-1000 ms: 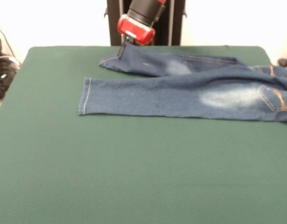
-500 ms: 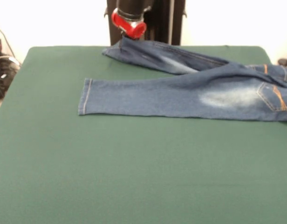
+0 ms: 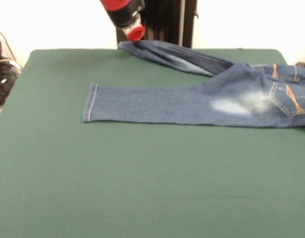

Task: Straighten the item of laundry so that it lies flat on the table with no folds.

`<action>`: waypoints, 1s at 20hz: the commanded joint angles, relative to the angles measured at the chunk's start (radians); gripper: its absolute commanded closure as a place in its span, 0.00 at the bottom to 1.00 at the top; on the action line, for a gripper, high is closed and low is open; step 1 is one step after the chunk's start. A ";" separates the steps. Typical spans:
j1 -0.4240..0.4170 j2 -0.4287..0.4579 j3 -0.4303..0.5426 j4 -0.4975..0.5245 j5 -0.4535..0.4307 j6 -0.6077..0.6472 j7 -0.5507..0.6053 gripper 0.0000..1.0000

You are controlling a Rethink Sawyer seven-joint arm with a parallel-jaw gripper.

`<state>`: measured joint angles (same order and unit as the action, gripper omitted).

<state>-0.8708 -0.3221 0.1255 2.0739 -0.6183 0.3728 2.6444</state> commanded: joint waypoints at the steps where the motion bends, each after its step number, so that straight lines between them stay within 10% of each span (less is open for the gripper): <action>1: -0.014 0.172 0.247 -0.204 -0.082 0.306 -0.499 1.00; 20: 0.087 0.146 0.269 -0.442 -0.005 0.441 -0.450 1.00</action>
<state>-0.8419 -0.1543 0.2599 1.9012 -0.6632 0.7335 2.3896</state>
